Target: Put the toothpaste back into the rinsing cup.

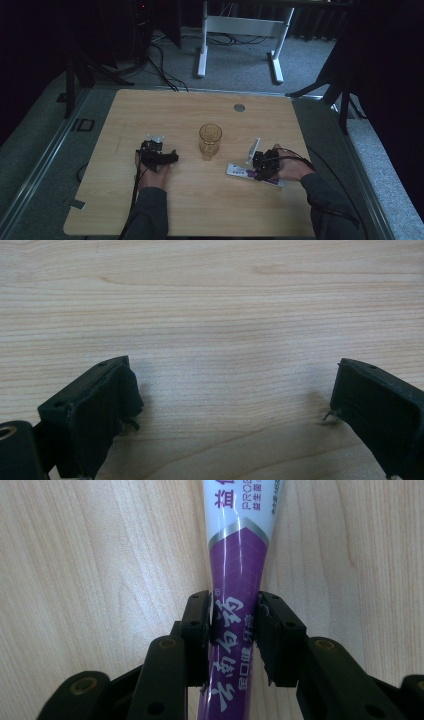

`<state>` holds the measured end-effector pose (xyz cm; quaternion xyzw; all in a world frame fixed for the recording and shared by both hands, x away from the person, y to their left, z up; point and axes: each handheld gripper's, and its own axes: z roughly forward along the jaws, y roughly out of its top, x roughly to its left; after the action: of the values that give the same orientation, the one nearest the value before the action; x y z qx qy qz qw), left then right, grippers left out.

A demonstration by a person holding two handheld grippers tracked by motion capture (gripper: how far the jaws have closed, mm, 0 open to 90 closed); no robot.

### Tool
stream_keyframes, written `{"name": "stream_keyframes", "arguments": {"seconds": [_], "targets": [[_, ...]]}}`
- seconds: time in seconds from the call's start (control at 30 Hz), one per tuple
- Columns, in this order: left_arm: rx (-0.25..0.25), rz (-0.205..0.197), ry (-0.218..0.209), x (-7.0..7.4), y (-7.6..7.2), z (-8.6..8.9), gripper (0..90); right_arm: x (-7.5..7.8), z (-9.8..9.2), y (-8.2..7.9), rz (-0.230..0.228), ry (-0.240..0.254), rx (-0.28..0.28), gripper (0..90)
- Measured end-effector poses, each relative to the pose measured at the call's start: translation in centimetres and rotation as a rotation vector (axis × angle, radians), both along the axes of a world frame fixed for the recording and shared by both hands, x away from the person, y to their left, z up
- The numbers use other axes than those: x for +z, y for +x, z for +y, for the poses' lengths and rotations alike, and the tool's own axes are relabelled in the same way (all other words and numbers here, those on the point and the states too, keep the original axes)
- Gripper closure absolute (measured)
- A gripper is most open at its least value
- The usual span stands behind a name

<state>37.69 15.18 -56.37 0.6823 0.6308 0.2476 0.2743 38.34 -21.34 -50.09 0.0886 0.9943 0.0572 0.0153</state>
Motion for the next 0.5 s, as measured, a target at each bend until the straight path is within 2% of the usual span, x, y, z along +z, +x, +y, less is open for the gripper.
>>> {"name": "stream_keyframes", "arguments": {"seconds": [0.5], "targets": [[0.0,0.0,0.0,0.0,0.0,0.0,3.5,-0.18,0.95,0.22,0.004,-0.082,0.011,67.5]]}}
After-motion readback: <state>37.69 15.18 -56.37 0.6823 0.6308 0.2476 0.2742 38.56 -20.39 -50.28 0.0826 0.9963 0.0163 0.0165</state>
